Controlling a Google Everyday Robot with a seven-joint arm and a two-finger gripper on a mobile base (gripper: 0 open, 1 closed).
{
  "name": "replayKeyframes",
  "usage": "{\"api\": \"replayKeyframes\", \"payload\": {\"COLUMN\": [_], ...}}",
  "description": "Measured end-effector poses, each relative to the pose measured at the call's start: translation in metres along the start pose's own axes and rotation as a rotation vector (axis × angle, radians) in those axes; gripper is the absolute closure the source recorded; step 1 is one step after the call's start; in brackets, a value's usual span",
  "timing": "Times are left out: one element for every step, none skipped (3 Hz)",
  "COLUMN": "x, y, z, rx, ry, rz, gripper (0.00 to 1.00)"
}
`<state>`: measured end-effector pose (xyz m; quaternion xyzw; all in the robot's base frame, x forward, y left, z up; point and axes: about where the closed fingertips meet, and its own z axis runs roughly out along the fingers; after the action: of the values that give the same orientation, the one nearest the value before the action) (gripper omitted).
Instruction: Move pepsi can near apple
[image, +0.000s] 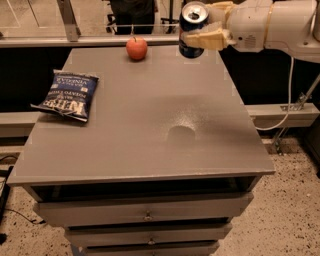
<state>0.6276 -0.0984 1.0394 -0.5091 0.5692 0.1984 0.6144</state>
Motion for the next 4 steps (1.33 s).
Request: {"api": "replayKeyframes", "payload": {"x": [-0.002,0.011,0.022,0.022], "y": [-0.036,-0.075,-0.101,-0.101], "z": [0.016,0.055,0.086,0.086], "rx": [0.070,0.107,0.118,0.118], "ry": [-0.025,-0.066,-0.090,-0.090], "rz": [-0.031,-0.029,-0.023,-0.023], "gripper": [1.00,1.00,1.00,1.00]}}
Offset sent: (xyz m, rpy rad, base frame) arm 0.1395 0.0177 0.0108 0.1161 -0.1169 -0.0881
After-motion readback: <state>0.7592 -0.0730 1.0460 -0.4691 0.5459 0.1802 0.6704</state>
